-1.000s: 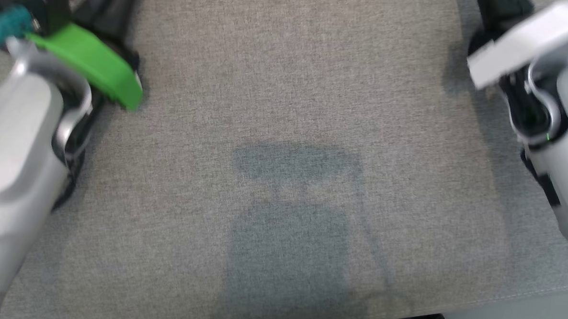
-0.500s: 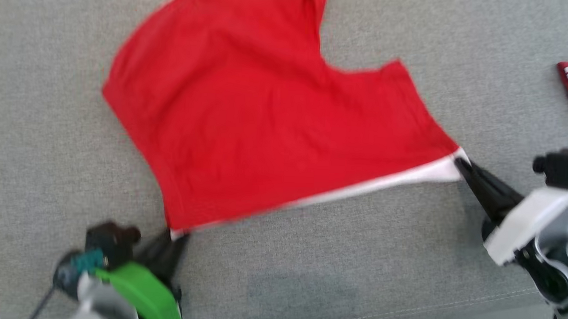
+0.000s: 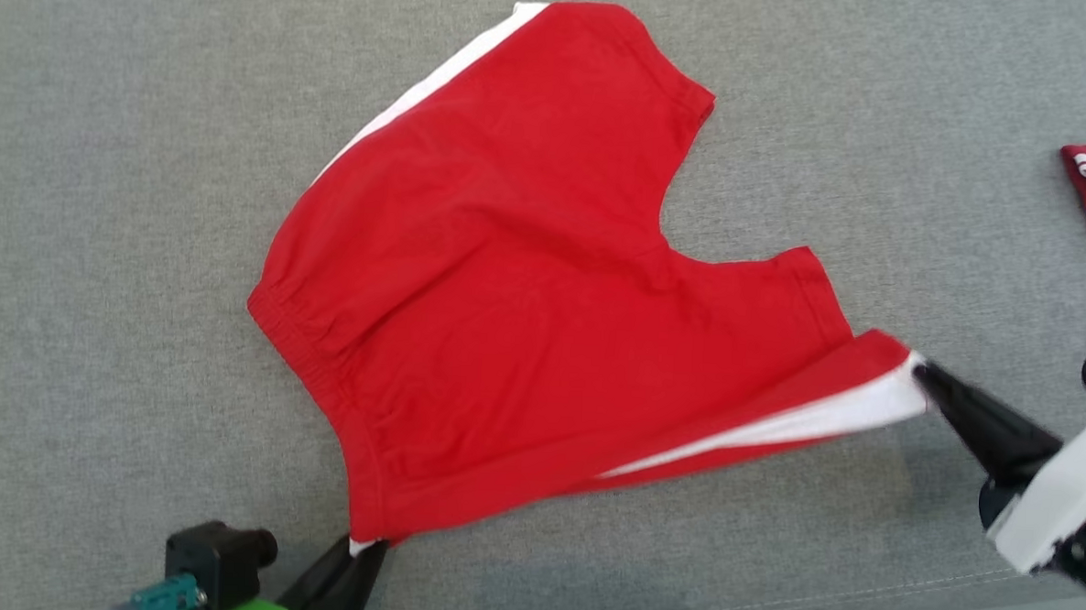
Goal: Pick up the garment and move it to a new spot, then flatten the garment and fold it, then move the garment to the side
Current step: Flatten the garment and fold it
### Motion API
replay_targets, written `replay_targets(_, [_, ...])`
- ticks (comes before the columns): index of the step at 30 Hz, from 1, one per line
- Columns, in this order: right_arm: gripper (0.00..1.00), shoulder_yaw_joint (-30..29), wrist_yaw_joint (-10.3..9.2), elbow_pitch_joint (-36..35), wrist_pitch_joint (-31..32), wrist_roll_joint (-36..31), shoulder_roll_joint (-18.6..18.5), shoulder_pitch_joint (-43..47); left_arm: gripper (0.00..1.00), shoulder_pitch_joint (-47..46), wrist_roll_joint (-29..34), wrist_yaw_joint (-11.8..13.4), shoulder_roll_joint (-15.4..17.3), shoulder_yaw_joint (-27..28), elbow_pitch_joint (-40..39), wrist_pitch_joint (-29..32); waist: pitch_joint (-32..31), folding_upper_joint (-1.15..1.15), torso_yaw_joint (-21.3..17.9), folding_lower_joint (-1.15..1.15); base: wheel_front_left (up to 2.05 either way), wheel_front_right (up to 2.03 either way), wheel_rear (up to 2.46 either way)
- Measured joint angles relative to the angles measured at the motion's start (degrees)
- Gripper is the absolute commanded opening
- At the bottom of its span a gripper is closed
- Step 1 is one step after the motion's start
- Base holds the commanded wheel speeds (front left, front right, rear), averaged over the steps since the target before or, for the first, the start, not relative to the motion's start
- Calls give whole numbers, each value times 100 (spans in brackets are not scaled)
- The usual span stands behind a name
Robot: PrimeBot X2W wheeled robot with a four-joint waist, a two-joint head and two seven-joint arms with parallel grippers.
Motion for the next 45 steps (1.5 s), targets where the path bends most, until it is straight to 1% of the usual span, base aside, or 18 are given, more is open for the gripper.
replay_targets(4, [0,-143,-1,-321,573,-4,41,-754,0,-376,-146,13,37,148,-347,297,213,0,63,0,0,0,0])
replay_targets(7, [0,-194,-3,-289,1059,-35,55,-1640,0,-951,-332,2,27,352,-679,689,427,0,149,0,0,0,0])
replay_targets(10, [0,-86,-5,-22,1470,-216,215,-2705,0,-1565,-535,112,-64,613,-791,1003,654,0,271,0,0,0,0])
replay_targets(13, [0,94,-7,428,1740,-354,511,-3653,0,-2192,-501,229,-137,698,-724,1280,848,0,447,0,0,0,0])
replay_targets(16, [0,257,-7,968,1911,-573,735,-4389,0,-2630,-624,270,-472,727,-455,1456,992,0,681,0,0,0,0])
replay_targets(18, [0,315,-7,1319,1946,-705,842,-4818,0,-2939,-653,294,-650,794,-162,1472,1069,0,844,0,0,0,0])
replay_targets(19, [0,352,-7,1669,1929,-836,949,-5213,0,-3222,-630,294,-838,759,126,1467,1142,0,1005,0,0,0,0])
replay_targets(21, [0,383,-7,1996,1869,-975,1035,-5544,0,-3414,-605,286,-1022,716,375,1444,1210,0,1157,0,0,0,0])
replay_targets(24, [0,504,-7,2417,1790,-1120,1111,-5942,0,-3561,-606,207,-1223,650,666,1410,1297,0,1362,1,0,0,0])
replay_targets(29, [0,658,-7,2947,1553,-1291,1166,-6462,0,-3674,-609,136,-1437,702,1021,1163,1384,0,1643,1,0,0,0])
replay_targets(32, [0,711,-7,3261,1473,-1366,1148,-6666,0,-3684,-649,49,-1561,678,1162,1111,1415,0,1770,1,0,0,0])
replay_targets(34, [0,765,-7,3471,1469,-1434,1123,-6724,0,-3691,-664,7,-1612,655,1283,1098,1427,0,1838,1,0,0,0])
replay_targets(39, [0,890,-7,3696,1394,-1440,1139,-6867,0,-3732,-693,-60,-1707,615,1461,1092,1445,0,1915,1,0,0,0])
replay_targets(40, [18,924,-7,3742,1374,-1440,1139,-6890,0,-3752,-698,-67,-1714,610,1486,1094,1452,0,1922,1,0,0,0])
replay_targets(41, [55,967,-7,3778,1373,-1440,1136,-6901,0,-3767,-701,-86,-1722,599,1514,1098,1454,0,1924,1,0,0,0])
replay_targets(42, [100,1016,-7,3812,1372,-1443,1129,-6902,0,-3778,-701,-96,-1724,588,1552,1104,1451,0,1923,1,0,0,0])
replay_targets(43, [100,1037,-7,3855,1366,-1444,1128,-6903,0,-3784,-701,-110,-1722,588,1589,1110,1444,0,1918,1,0,0,0])
replay_targets(45, [100,1077,-7,3914,1374,-1435,1117,-6925,18,-3789,-701,-110,-1711,581,1646,1121,1421,0,1900,1,0,0,0])
